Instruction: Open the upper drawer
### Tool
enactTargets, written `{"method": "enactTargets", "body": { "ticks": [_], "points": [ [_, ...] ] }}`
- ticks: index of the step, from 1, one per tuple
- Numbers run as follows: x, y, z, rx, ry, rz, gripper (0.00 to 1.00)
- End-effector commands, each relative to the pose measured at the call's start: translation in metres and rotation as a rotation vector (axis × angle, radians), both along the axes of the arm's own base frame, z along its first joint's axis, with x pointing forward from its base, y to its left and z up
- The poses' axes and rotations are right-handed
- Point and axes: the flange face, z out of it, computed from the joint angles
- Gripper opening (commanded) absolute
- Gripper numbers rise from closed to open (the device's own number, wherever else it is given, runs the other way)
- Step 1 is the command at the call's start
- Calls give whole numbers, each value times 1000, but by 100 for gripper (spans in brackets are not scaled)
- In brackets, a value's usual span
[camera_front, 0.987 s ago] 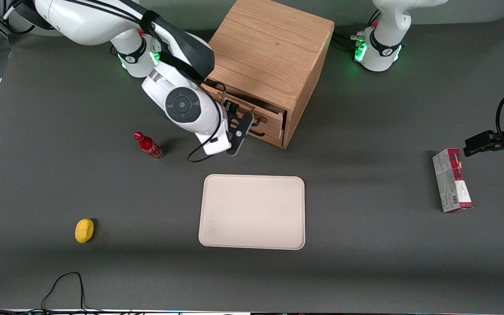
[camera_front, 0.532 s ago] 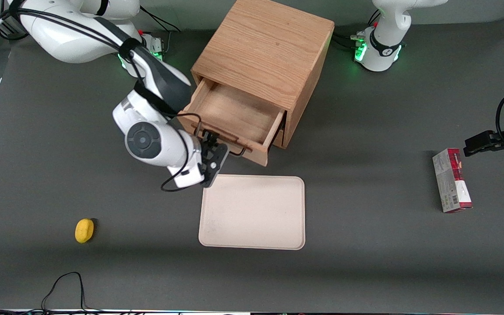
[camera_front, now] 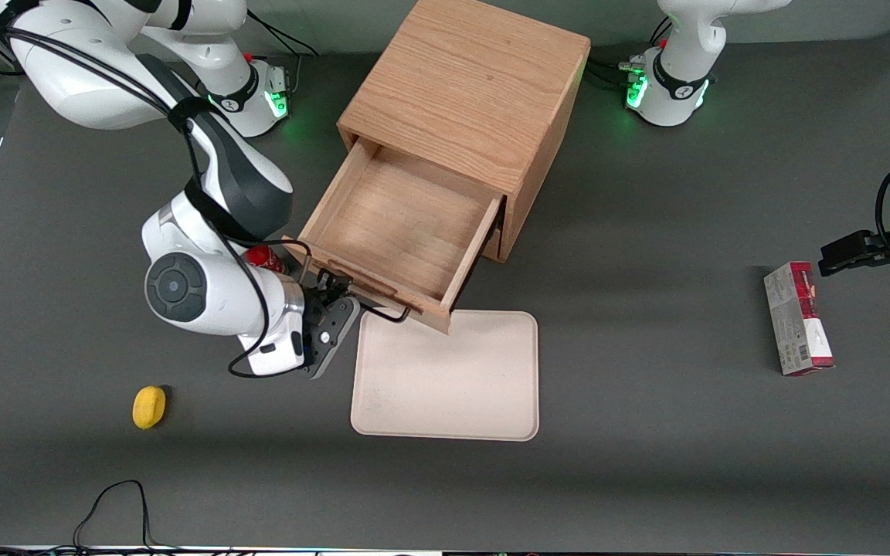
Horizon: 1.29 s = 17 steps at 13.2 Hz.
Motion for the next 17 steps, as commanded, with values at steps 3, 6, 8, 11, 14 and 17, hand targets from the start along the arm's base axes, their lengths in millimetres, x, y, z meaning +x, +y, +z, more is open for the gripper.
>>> {"method": "enactTargets", "body": {
  "ticks": [3,6,8,11,14,17],
  "points": [
    [17,-3,5,15,-34,2,100],
    [17,-16,45,-57,-128,3,100],
    [18,-27,84,-55,-192,-28,100],
    [32,-71,139,-52,-280,-128,100],
    [4,-152,179,-92,-96,-444,100],
    [-55,-199,200,-179,-54,-661,100]
  ]
}}
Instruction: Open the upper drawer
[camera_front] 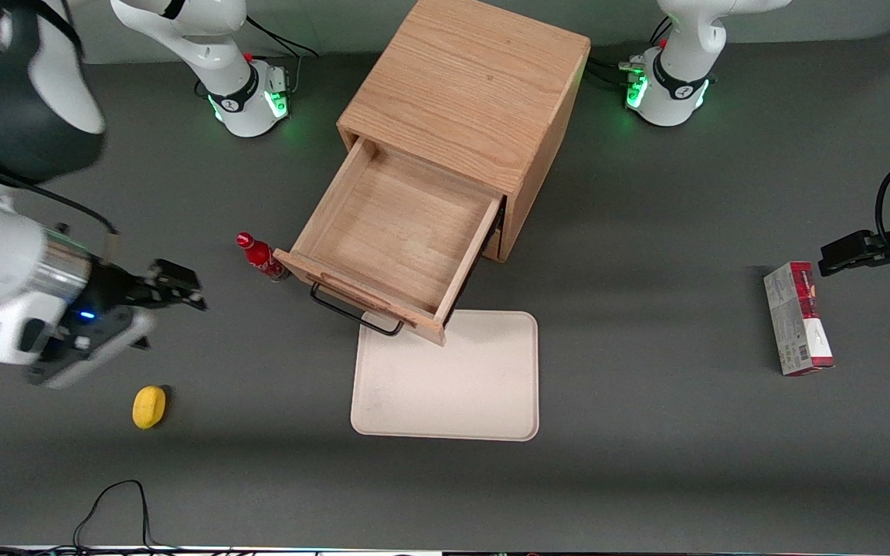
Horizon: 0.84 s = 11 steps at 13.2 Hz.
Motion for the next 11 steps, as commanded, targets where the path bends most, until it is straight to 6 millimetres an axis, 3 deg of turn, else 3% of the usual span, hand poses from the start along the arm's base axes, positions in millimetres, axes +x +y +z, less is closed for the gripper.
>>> {"method": "enactTargets", "body": {
  "ticks": [1,4,6,11],
  "points": [
    [-74,-37,18,-52,33,-225,100],
    [-145,-77,21,-52,58,-396,100],
    [-176,-99,25,-56,58,-437,100],
    [-163,-101,27,-69,39,-439,100]
  ]
}}
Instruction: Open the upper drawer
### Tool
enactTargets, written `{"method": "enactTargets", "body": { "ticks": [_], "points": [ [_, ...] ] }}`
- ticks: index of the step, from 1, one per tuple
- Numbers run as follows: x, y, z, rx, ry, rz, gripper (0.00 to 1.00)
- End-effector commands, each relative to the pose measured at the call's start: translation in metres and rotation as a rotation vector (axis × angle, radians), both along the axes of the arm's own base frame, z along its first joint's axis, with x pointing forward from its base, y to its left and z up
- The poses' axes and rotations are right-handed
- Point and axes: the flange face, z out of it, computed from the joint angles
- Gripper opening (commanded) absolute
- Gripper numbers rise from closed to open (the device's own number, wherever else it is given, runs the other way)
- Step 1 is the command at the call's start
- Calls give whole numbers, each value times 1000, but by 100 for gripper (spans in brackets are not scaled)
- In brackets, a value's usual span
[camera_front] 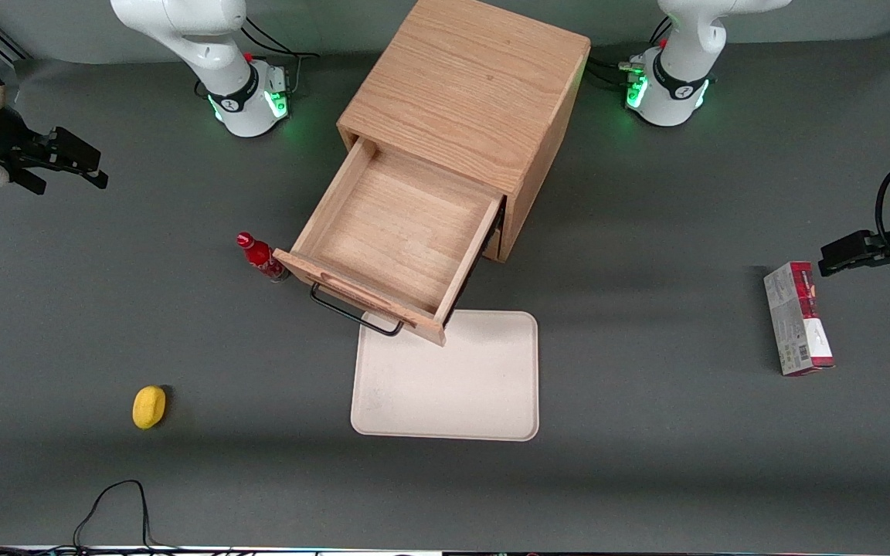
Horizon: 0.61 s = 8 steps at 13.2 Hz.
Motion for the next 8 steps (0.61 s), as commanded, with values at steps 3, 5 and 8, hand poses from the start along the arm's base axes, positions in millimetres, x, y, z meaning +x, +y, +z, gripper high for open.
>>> {"method": "enactTargets", "body": {
  "ticks": [3,5,8],
  "points": [
    [27,7,-18,13,25,-17,100],
    [31,6,-18,14,33,-49,100],
    [30,7,-18,5,46,-129,100]
  ]
}}
